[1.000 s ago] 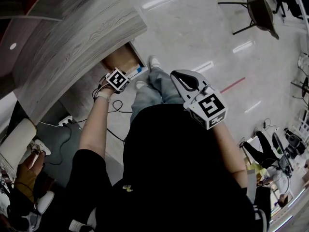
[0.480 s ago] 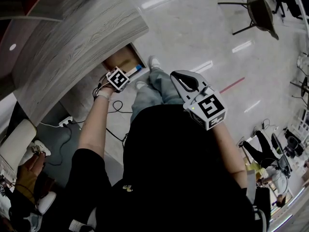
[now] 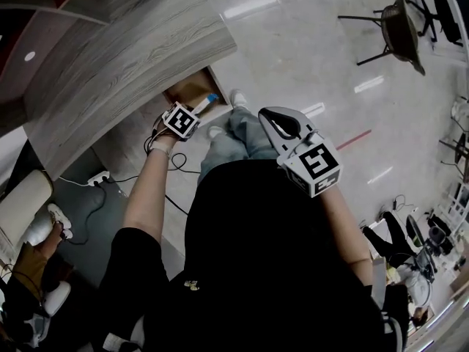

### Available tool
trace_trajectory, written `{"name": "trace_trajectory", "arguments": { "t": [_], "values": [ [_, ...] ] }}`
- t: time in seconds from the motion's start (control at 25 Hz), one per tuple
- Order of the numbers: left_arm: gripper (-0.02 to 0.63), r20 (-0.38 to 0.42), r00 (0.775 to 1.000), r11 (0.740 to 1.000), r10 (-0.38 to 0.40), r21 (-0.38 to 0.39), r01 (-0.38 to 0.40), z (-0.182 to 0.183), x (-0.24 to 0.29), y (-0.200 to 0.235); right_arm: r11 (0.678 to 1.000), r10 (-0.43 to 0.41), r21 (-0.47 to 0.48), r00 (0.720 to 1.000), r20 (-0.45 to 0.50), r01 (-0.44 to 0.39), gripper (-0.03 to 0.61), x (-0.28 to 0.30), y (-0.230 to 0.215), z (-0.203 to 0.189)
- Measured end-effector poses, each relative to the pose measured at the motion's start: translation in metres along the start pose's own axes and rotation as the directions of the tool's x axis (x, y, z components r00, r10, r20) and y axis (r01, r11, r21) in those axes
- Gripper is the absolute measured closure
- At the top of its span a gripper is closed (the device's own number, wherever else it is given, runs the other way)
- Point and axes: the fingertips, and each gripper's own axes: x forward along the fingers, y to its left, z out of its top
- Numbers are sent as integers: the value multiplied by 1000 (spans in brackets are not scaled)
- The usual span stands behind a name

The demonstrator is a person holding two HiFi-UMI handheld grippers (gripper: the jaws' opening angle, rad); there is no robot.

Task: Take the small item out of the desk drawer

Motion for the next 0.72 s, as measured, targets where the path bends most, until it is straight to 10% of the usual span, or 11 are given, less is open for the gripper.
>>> {"name": "trace_trajectory", "arguments": {
  "t": [0.4,0.72],
  "values": [
    [515,152,982,986,108,-144,-86,-6,-87,-19,990,99,-110,994,46,-93,580,12,33,42],
    [515,329,903,945,275,-263,-192,-10,-179,-36,959,203,-216,976,84,-181,580,26,70,82]
  ]
}}
